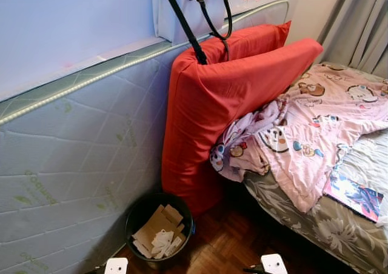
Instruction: Clean up the room
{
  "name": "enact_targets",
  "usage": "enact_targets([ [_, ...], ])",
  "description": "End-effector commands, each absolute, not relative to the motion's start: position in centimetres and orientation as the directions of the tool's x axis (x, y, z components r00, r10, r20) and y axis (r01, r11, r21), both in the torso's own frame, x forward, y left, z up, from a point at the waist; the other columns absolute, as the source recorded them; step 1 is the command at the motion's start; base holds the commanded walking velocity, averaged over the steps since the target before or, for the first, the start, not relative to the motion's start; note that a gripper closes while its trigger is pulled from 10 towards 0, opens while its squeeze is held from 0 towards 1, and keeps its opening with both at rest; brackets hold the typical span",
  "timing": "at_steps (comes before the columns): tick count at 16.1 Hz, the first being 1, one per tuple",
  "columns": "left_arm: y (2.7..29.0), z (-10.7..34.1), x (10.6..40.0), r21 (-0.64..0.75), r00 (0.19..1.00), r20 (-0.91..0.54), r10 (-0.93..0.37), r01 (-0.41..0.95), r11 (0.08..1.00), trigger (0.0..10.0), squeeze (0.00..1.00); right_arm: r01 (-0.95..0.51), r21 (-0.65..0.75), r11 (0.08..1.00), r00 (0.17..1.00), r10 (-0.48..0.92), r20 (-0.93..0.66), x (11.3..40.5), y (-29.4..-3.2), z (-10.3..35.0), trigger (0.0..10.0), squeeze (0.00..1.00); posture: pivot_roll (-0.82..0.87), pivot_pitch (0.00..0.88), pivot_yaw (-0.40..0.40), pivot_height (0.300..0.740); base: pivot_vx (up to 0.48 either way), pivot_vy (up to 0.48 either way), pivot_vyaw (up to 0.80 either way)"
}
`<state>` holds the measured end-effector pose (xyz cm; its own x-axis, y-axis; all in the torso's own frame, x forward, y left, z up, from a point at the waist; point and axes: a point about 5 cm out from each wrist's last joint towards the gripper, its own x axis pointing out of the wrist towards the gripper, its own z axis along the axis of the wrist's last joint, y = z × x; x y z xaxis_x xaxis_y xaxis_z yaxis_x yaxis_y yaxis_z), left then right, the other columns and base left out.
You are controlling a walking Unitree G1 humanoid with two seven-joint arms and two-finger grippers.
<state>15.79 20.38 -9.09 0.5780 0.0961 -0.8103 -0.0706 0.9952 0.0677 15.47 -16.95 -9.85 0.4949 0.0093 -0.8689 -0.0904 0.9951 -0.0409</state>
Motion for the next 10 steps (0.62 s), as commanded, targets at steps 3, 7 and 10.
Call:
enact_targets([
  [3, 19.22, -7.79, 19.59, 0.049, 0.579, -0.814, 0.053, -0.023, 0.999, 10.0, 0.0, 0.173, 0.079, 0.982, 0.615, -0.045, -0.788, 18.17, -21.05, -8.01, 10.0, 0.0, -0.07, 0.0, -0.016, 0.74, 0.0, 0.0, 0.0],
  [7, 19.18, -7.78, 19.59, 0.045, 0.581, -0.812, 0.05, -0.024, 0.999, 10.0, 0.0, 0.174, 0.078, 0.982, 0.614, -0.046, -0.788, 18.16, -21.07, -8.01, 10.0, 0.0, -0.07, 0.0, -0.016, 0.74, 0.0, 0.0, 0.0],
  [10, 19.15, -7.8, 19.57, 0.04, 0.581, -0.812, 0.051, -0.032, 0.999, 10.0, 0.0, 0.174, 0.078, 0.982, 0.615, -0.047, -0.787, 18.16, -21.1, -8.01, 10.0, 0.0, -0.07, 0.0, -0.017, 0.74, 0.0, 0.0, 0.0],
])
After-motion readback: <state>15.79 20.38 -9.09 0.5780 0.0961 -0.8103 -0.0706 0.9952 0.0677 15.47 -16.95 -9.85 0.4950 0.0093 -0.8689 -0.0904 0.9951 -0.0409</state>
